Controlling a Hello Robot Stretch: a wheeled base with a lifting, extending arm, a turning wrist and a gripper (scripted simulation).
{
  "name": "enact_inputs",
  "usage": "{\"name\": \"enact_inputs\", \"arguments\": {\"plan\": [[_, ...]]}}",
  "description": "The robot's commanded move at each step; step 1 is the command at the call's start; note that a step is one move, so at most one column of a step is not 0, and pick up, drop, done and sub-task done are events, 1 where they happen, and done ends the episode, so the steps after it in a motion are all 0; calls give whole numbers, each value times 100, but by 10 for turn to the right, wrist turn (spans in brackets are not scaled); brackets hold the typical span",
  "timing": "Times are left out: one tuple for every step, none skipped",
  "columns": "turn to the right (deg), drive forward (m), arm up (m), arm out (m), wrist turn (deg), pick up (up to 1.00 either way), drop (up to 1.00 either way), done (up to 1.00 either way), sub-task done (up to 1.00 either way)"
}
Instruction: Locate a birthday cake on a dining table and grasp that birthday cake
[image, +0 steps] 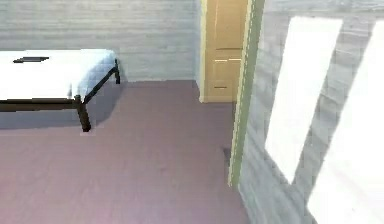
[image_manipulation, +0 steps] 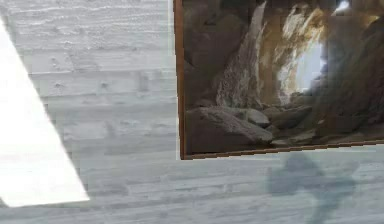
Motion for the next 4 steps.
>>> {"name": "enact_inputs", "arguments": {"plan": [[-30, 0, 0, 0, 0, 0, 0, 0, 0], [-450, 0, 0, 0, 0, 0, 0, 0, 0], [-450, 0, 0, 0, 0, 0, 0, 0, 0], [0, 5, 0, 0, 0, 0, 0, 0, 0]]}}
